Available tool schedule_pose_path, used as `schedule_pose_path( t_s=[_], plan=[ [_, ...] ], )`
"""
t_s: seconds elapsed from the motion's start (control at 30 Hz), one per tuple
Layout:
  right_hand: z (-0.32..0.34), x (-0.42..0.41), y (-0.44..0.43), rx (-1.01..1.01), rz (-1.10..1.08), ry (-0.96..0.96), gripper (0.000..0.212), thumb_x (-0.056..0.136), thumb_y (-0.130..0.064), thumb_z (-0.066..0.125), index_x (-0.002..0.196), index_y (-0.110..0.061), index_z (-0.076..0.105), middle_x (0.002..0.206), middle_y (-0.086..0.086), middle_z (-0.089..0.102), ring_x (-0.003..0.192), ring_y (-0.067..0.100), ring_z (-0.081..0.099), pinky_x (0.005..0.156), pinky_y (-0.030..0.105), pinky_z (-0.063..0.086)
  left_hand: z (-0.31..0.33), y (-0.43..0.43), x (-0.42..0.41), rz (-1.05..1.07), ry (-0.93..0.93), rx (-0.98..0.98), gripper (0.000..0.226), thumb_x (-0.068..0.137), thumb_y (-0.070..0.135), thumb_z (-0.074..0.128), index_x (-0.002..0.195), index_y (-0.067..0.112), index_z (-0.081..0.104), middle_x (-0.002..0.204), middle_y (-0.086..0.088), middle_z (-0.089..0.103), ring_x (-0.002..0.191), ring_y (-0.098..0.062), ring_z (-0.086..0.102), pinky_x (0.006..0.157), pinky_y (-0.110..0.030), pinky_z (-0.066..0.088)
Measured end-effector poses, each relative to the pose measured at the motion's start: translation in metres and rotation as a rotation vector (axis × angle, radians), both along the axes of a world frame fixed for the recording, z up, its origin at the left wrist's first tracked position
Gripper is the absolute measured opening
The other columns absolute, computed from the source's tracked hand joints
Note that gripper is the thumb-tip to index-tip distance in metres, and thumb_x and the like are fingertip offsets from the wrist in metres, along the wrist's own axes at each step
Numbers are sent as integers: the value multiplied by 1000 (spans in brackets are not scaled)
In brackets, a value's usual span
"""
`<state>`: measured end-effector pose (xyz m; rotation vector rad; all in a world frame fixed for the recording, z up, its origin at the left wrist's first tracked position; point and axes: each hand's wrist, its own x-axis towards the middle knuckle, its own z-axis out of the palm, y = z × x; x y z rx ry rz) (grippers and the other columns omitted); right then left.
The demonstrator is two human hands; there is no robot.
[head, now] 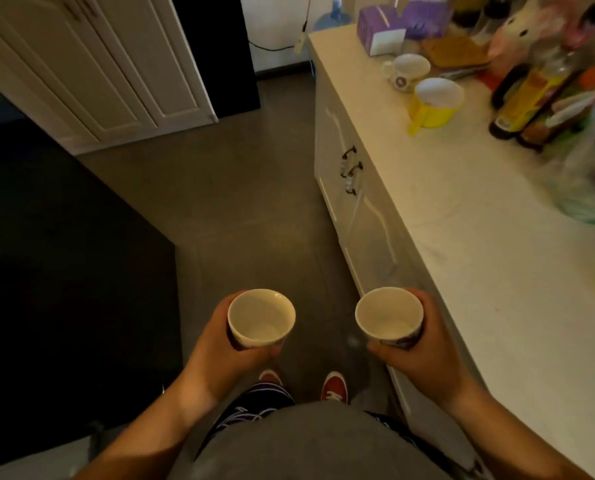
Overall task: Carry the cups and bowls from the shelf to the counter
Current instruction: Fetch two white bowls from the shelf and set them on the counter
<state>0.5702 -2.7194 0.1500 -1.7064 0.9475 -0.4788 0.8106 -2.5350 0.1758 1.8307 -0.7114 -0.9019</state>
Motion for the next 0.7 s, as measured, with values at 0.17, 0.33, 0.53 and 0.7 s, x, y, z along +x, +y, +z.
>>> schedule_pose_path(
  t_s=[0.17,0.33,0.53,0.7],
  plan=[
    [-13,76,-58,-40,7,-10,89,50,-3,93,119,-29,42,112,-7,55,105,10,57,78,6,48,-1,-39,54,26,57,-1,76,59,28,89,122,39,49,116,24,62,109,3,60,80,-7,49],
    [-15,135,-97,4,-38,21,87,53,-26,93,115,-60,42,112,-34,55,106,-11,55,75,4,48,-12,-98,138,-5,79,1,79,55,29,89,120,44,47,111,27,63,108,8,58,74,-9,51],
    [3,172,-129,42,-234,57,91,54,-13,93,109,-65,41,110,-32,53,102,-17,52,69,3,48,-4,-190,220,-196,116,6,81,50,34,88,119,45,46,116,18,60,105,12,56,72,-8,51],
    [20,172,-157,-6,-414,88,87,58,-16,92,114,-53,38,110,-36,48,103,-17,50,75,8,45,5,-284,242,-411,136,-31,80,52,30,87,121,41,47,120,10,60,109,3,58,77,-16,54]
  ],
)
